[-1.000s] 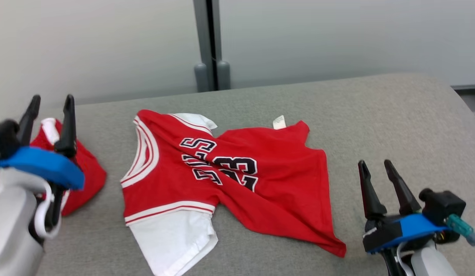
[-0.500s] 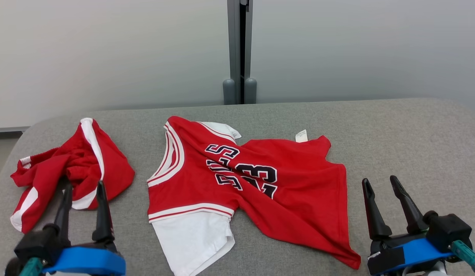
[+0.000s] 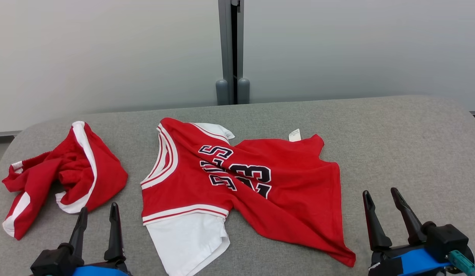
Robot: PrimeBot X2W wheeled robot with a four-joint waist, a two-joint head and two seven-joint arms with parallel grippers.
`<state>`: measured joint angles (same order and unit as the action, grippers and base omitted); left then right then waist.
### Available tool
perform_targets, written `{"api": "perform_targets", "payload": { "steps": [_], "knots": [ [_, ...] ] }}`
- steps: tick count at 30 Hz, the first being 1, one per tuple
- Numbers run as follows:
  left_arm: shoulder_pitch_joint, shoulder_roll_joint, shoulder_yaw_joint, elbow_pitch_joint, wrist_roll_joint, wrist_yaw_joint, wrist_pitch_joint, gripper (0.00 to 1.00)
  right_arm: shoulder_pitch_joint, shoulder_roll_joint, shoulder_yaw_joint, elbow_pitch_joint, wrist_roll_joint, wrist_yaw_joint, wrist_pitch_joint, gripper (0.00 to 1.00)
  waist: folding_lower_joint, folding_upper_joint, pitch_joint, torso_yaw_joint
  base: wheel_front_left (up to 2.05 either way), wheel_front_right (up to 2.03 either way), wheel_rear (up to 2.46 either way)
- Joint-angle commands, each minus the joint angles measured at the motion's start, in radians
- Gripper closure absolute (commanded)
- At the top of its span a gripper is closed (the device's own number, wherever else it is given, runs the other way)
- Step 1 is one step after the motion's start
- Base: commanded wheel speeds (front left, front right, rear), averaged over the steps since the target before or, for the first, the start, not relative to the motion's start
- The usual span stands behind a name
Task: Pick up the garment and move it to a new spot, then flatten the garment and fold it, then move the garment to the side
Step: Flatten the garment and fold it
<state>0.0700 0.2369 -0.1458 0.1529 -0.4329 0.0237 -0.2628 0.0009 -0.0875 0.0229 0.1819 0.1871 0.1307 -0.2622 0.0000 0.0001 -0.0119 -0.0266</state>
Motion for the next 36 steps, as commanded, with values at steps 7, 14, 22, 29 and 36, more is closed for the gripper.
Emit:
{"api": "perform_targets", "payload": {
  "steps": [7,14,22,29,36],
  "knots": [
    [0.007,-0.042,0.048,0.029,0.051,-0.036,-0.003,0.0,-0.022,-0.015,0.004,0.009,0.009,0.0,-0.004,0.0,0.0,-0.0001,-0.001,-0.012,0.0,0.0,0.0],
    [0.003,-0.064,0.023,0.06,0.0,-0.071,0.144,0.0,0.001,-0.048,0.006,0.023,0.091,0.0,0.051,0.0,0.0,-0.0001,-0.008,-0.012,0.0,0.0,0.0],
    [0.05,-0.013,-0.028,-0.055,-0.064,-0.07,0.49,0.0,0.051,-0.236,0.169,0.003,0.274,0.0,0.393,0.0,0.0,-0.0001,-0.001,-0.008,0.0,0.0,0.0],
    [0.091,-0.021,-0.078,-0.078,-0.137,-0.061,0.691,0.0,0.036,-0.25,0.22,0.036,0.341,0.0,0.563,0.0,0.0,-0.0001,0.025,-0.007,0.0,0.0,0.0],
    [0.039,-0.037,-0.112,-0.033,-0.141,-0.044,0.775,0.0,-0.034,-0.24,0.258,0.123,0.33,0.0,0.549,0.0,0.0,-0.0001,0.061,0.003,0.0,0.0,0.0]
  ]
}}
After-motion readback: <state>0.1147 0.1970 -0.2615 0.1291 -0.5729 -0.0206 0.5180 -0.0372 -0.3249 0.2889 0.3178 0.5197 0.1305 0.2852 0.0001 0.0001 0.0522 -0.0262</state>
